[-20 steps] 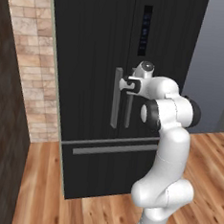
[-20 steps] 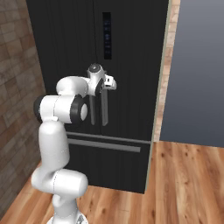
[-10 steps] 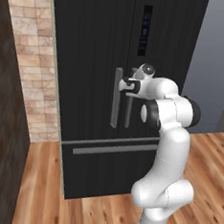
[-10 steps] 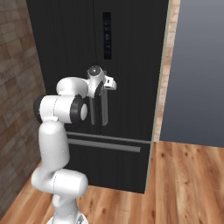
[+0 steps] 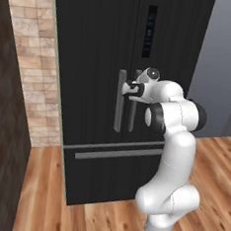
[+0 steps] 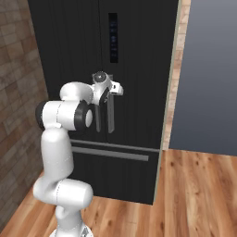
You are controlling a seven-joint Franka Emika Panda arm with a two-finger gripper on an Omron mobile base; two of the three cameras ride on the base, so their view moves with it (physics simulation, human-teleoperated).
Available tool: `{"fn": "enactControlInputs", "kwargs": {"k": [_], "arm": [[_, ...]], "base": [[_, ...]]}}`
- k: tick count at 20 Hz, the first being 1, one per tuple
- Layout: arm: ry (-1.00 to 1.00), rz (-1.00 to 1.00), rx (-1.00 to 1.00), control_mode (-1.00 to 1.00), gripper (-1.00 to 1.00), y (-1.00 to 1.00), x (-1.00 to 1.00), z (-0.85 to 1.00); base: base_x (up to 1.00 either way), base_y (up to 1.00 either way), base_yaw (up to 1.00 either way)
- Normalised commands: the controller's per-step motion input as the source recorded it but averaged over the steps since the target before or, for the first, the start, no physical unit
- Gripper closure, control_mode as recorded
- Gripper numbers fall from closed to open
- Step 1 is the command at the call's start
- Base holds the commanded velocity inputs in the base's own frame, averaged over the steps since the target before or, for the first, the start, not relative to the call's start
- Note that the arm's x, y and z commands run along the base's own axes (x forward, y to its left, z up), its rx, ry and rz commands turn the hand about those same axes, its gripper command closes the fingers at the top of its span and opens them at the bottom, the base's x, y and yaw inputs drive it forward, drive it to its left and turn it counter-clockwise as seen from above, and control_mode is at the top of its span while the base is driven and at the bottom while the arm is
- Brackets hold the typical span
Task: Place one of the steaks on the plate and the other in the bowl. Then place the bowl in the fridge.
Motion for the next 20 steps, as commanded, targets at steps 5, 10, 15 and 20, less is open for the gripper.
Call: {"fn": "enactControlInputs", "kwargs": {"k": [5,10,15,20], "arm": [[0.00,0.00,0.00,-1.00,1.00,0.00,0.06,0.00],[0.00,0.00,0.00,-1.00,1.00,-0.23,-0.23,0.00],[-0.10,0.00,0.03,-1.00,1.00,-0.31,-0.76,0.00],[-0.13,0.01,0.14,-1.00,1.00,-0.41,-0.71,0.02]], "base": [[0.00,0.00,0.00],[0.00,0.00,0.00],[0.00,0.00,0.00],[0.00,0.00,0.00]]}}
